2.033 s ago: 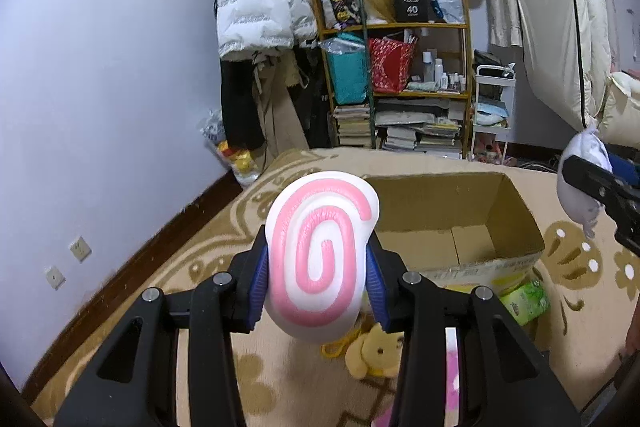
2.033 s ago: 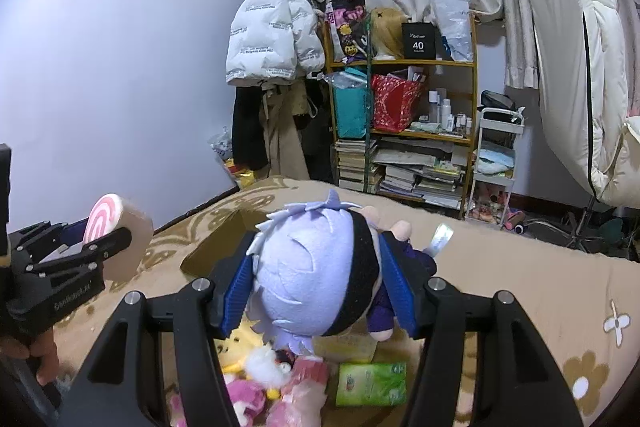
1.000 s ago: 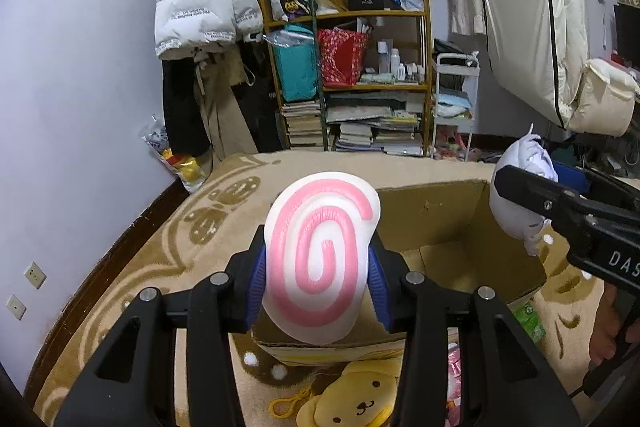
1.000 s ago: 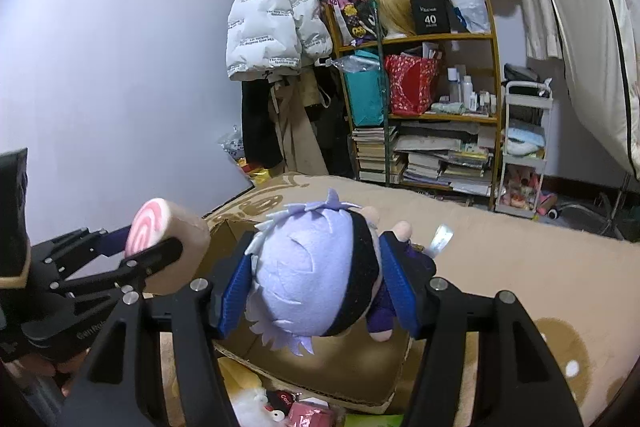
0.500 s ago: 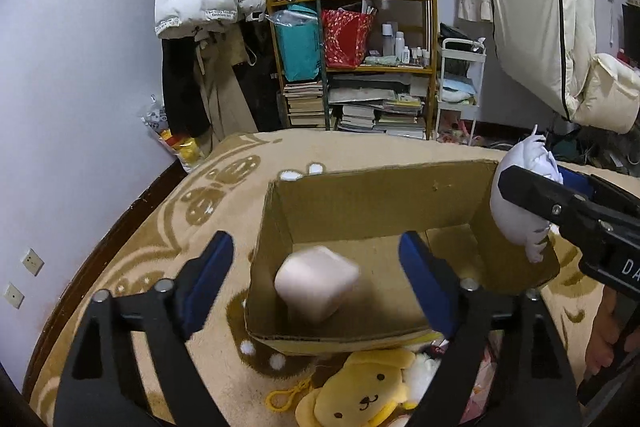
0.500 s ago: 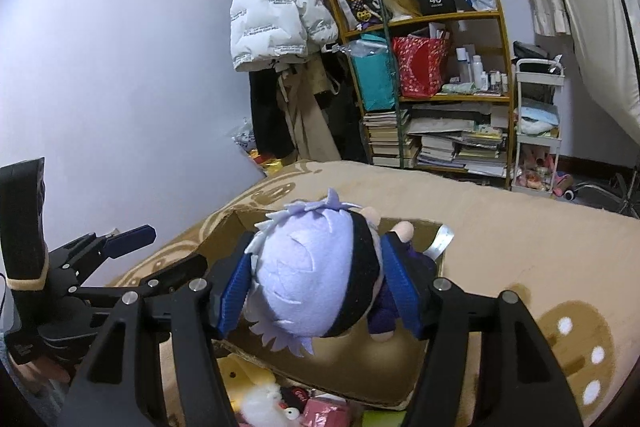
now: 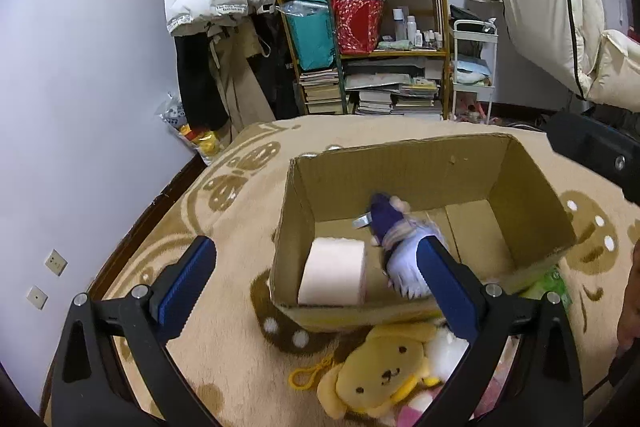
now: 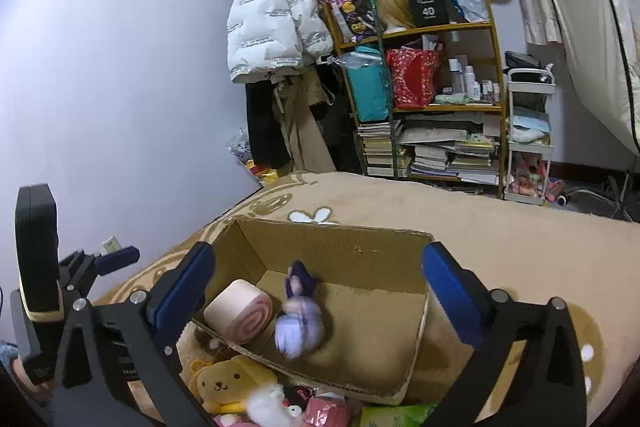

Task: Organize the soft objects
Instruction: 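Drop the swirl cushion and doll into the box, opening both tools, then reach the left tool to the pink bear while the right tool grasps the black Face tissue pack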

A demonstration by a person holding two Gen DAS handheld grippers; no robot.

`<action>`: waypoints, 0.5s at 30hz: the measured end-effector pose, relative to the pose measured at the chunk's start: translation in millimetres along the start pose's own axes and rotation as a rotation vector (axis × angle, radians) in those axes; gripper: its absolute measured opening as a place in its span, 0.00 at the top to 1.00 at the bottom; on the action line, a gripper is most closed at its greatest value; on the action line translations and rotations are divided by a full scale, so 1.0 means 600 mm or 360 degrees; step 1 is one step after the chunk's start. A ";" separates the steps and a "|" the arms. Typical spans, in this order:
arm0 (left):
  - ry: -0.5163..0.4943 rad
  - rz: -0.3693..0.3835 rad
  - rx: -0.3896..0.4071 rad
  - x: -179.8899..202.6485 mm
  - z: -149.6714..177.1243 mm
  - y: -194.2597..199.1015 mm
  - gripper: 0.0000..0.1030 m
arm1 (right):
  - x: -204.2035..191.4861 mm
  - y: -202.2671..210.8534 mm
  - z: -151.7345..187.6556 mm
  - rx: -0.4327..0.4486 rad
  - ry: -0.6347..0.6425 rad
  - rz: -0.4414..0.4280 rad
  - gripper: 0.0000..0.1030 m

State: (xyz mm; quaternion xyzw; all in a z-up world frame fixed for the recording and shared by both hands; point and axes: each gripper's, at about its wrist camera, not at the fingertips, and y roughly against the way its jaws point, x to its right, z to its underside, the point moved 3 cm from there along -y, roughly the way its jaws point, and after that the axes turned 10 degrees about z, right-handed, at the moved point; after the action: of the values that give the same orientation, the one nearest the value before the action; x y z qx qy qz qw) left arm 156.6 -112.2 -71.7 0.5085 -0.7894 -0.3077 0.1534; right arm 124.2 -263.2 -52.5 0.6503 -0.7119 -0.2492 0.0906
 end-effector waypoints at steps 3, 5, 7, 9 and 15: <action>0.0005 -0.0005 -0.0013 0.003 0.006 0.015 0.03 | 0.001 0.016 0.002 -0.0001 0.0023 0.0041 0.00; 0.0018 0.0001 -0.0038 0.005 0.013 0.027 0.03 | 0.004 0.030 0.006 -0.0012 0.0027 0.0060 0.00; 0.0031 0.0001 -0.0084 0.007 0.021 0.037 0.03 | 0.007 0.041 0.011 -0.0042 0.0019 0.0095 0.00; 0.0048 0.0008 -0.0133 0.008 0.029 0.046 0.03 | 0.013 0.050 0.017 -0.0107 0.0005 0.0147 0.00; 0.0072 -0.0002 -0.0226 0.011 0.041 0.073 0.03 | 0.036 0.092 0.034 -0.0226 -0.0110 0.0223 0.00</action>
State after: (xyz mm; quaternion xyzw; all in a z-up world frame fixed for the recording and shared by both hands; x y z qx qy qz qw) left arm 109.0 -97.1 -63.1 0.5036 -0.7616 -0.3515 0.2068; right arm 63.6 -277.4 -48.1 0.5819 -0.7388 -0.3144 0.1291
